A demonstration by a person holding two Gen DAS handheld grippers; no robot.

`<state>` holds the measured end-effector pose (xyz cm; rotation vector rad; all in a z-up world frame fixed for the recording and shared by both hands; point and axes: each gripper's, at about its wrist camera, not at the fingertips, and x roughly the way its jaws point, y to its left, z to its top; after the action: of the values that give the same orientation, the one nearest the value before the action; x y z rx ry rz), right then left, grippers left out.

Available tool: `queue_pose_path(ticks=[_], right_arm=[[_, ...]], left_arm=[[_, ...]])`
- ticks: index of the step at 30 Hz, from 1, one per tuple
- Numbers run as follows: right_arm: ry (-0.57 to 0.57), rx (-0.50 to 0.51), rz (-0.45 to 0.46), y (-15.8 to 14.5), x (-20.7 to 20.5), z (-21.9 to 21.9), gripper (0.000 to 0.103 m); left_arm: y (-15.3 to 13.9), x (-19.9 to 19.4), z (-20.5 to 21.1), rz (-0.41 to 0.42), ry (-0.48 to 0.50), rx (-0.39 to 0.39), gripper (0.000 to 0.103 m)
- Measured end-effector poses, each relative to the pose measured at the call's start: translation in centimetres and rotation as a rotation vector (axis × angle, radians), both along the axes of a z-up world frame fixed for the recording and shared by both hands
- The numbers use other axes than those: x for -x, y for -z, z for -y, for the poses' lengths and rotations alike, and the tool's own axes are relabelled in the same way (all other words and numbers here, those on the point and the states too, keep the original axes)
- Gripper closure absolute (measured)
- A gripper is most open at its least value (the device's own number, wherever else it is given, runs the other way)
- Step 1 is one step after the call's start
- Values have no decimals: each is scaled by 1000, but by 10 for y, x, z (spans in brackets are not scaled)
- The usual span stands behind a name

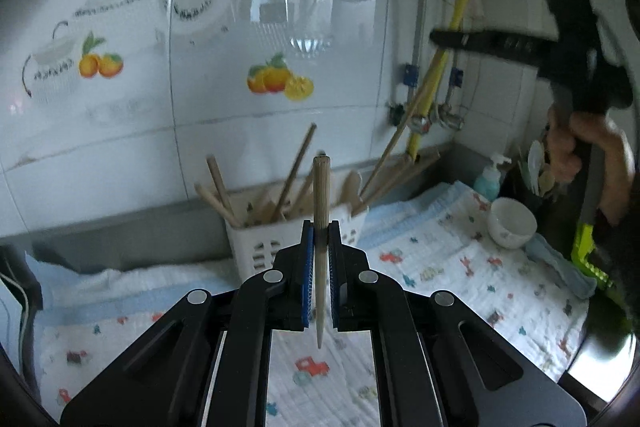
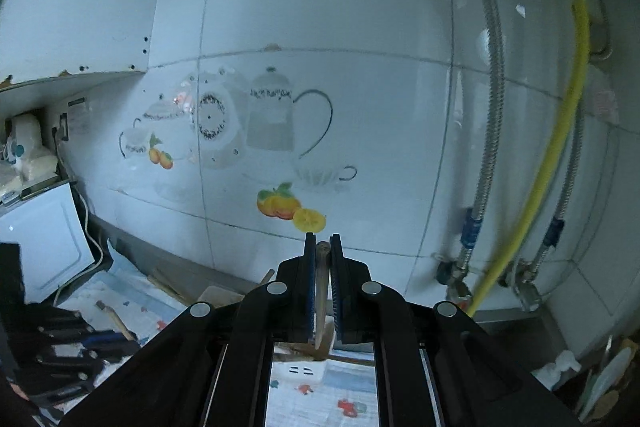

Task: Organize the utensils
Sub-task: 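Lift the chopstick upright with the left tool and carry it over the holder, then insert the chopstick into the white holder and open the left tool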

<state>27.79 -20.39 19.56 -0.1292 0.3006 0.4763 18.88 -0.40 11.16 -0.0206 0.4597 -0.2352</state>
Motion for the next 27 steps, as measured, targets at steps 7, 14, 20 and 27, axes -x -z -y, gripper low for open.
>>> queue_pose_path(ticks=[7, 14, 20, 27], right_arm=[[-8, 25, -83, 33, -29, -9, 96], [-17, 18, -111, 48, -31, -4, 91], [-30, -7, -85, 47, -5, 9, 78], [-56, -14, -61, 58, 33, 19, 77]], left_arm=[[-36, -5, -11, 89, -37, 24, 98], [-79, -8, -10, 199, -62, 2, 98], [-105, -18, -8, 272, -92, -36, 98], [-109, -41, -3, 298, -113, -43, 98]])
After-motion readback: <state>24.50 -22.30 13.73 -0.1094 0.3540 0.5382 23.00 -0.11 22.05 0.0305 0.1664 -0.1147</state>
